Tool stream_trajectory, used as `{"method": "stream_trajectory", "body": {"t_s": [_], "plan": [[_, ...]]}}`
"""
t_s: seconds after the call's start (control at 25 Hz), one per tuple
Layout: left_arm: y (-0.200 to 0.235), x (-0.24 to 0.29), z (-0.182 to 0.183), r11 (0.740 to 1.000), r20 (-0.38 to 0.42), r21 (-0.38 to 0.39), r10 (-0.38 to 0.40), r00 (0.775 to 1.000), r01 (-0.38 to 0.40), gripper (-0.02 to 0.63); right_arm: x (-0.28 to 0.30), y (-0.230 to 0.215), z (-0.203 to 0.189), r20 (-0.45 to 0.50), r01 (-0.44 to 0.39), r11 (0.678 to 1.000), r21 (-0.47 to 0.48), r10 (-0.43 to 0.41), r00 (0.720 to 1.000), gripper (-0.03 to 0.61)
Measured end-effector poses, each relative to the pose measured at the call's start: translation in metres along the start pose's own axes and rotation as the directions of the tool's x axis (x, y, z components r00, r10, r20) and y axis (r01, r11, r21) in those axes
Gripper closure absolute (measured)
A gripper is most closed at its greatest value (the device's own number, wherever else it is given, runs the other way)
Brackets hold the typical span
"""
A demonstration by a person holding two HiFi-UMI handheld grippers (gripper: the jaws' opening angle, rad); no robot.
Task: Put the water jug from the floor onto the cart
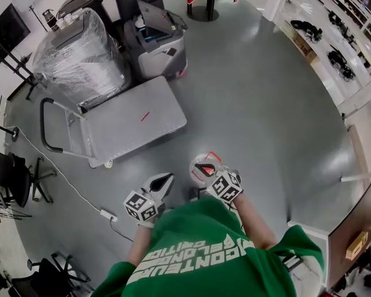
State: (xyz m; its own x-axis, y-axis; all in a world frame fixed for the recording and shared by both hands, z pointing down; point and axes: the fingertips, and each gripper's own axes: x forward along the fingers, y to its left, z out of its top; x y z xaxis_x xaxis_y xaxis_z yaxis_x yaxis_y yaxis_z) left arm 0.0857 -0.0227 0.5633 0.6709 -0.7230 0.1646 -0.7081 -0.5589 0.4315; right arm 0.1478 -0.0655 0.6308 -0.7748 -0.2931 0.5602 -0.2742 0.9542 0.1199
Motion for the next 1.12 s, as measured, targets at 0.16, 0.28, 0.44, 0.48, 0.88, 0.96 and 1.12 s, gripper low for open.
{"method": "stream_trajectory", "body": {"t_s": [0.16,0.28,0.44,0.48,0.88,0.96,1.12], "plan": [[-0.008,0.015,0.003,1.000,0.010,-0.001,0.005,1.000,-0.005,0.604,-0.005,-0.013,-0.013,0.003,-0.005,1.000,0.024,0.005,1.000,0.586],[-0.011,0.018,0.001,1.000,0.004,-0.008,0.015,1.000,-0.014,0.604,-0.003,-0.018,-0.020,-0.007,-0.006,1.000,0.017,0.006,1.000,0.586],[-0.014,0.010,-0.009,0.999,-0.028,-0.023,0.024,0.999,-0.025,0.604,-0.001,-0.017,-0.027,-0.011,-0.005,0.999,0.036,0.006,1.000,0.586],[-0.013,0.011,-0.009,0.999,-0.027,-0.023,0.024,0.999,-0.025,0.604,-0.001,-0.022,-0.029,-0.014,0.001,0.999,0.035,-0.001,1.000,0.586],[-0.014,0.006,-0.013,0.999,-0.053,-0.040,0.023,0.998,-0.025,0.604,-0.006,-0.052,-0.075,-0.088,0.081,0.991,0.105,-0.072,0.993,0.586],[-0.014,0.004,-0.015,0.999,-0.061,-0.044,0.023,0.998,-0.026,0.604,-0.004,-0.057,-0.087,-0.117,0.093,0.990,0.107,-0.080,0.990,0.586],[-0.012,0.003,-0.020,0.998,-0.083,-0.058,0.028,0.996,-0.033,0.604,0.002,-0.068,-0.118,-0.182,0.114,0.987,0.117,-0.092,0.979,0.586]]}}
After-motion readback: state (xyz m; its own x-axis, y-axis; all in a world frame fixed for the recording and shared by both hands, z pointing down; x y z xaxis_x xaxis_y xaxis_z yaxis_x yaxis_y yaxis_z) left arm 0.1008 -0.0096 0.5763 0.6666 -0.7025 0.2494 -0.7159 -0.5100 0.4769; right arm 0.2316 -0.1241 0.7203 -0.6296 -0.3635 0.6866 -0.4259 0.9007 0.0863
